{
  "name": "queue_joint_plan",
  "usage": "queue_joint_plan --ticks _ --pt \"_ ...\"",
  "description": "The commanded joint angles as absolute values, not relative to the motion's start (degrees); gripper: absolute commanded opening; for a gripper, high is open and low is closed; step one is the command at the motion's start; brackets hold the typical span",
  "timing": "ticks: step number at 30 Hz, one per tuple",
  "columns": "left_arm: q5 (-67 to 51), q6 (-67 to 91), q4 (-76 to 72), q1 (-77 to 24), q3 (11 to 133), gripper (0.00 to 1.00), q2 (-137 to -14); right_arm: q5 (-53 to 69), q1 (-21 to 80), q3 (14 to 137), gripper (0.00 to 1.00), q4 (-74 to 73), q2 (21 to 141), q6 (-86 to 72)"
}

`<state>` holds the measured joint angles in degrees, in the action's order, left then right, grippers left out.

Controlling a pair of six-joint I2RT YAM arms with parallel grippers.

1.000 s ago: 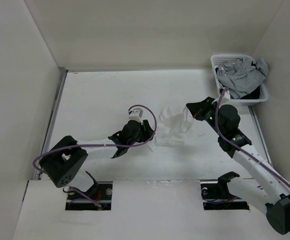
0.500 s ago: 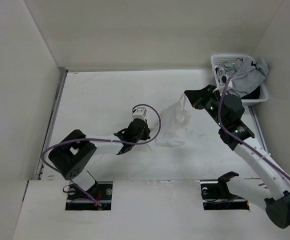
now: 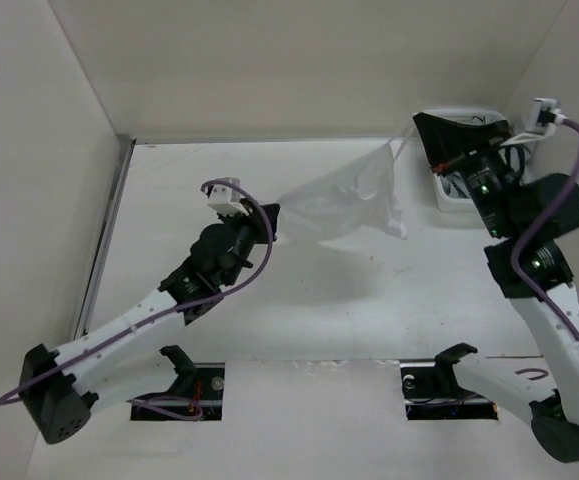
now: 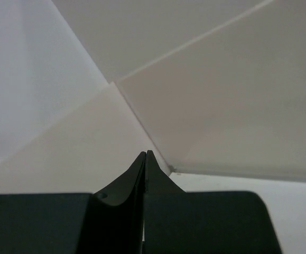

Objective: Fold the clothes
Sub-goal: Flatten the tank top out

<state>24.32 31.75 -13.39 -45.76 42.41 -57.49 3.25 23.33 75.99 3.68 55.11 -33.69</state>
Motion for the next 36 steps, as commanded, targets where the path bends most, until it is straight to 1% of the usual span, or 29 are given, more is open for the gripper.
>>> queue_joint_plan --ticks 1,6,10,12,15,20,22,25,26,28,30,31,32,34,36 --pt "30.0 28.1 -7.8 -49.3 43.7 0.01 -50.8 1.8 25.9 80.7 0.00 1.7 50.5 -29.6" --pt "38.3 25.8 -3.6 -58.7 45.0 0.01 -43.1 -0.3 31.1 87.0 0.00 -2.3 48.0 -26.1" --pt "46.0 24.5 -3.8 -67.5 44.9 0.02 -41.4 -0.1 32.6 91.3 0.00 -4.3 51.3 -25.4" --pt "49.4 24.4 -4.0 -70.3 44.5 0.03 -42.4 0.6 30.3 92.2 0.00 -4.9 55.5 -25.9" --pt "50.7 26.1 -4.0 -70.4 42.3 0.03 -43.9 4.9 23.4 92.6 0.00 -4.2 64.6 -28.8" --pt "48.3 33.5 -3.3 -66.1 38.1 0.03 -48.9 15.8 16.0 96.4 0.03 -0.8 84.2 -32.9" --pt "46.0 36.5 -3.5 -63.1 37.0 0.04 -52.4 17.7 14.5 100.9 0.03 -1.3 93.2 -33.2" --pt "41.7 40.2 -3.3 -57.0 36.9 0.04 -58.4 17.7 12.6 113.2 0.05 -5.3 108.4 -34.4" --pt "39.3 41.4 -3.2 -54.6 37.6 0.04 -60.6 17.0 12.1 118.0 0.08 -6.4 112.8 -35.1" --pt "36.0 41.9 -4.0 -49.8 39.5 0.05 -64.8 14.9 11.4 124.5 0.19 -7.4 118.7 -37.1" --pt "34.7 42.3 -4.3 -45.2 42.0 0.08 -68.5 13.2 11.1 125.2 0.30 -6.8 119.4 -38.6" --pt "34.1 42.2 -4.9 -43.3 43.3 0.11 -70.6 12.9 11.3 123.7 0.35 -5.9 118.3 -38.5" --pt "33.4 41.9 -5.3 -41.4 44.7 0.17 -72.1 12.8 11.3 120.7 0.38 -4.8 116.5 -37.9" --pt "33.0 41.0 -5.4 -38.5 46.1 0.26 -73.5 12.7 12.4 111.6 0.42 -2.2 110.9 -36.0" --pt "32.3 41.2 -5.2 -35.7 44.7 0.27 -72.0 12.0 14.4 99.1 0.41 0.7 104.1 -34.4"
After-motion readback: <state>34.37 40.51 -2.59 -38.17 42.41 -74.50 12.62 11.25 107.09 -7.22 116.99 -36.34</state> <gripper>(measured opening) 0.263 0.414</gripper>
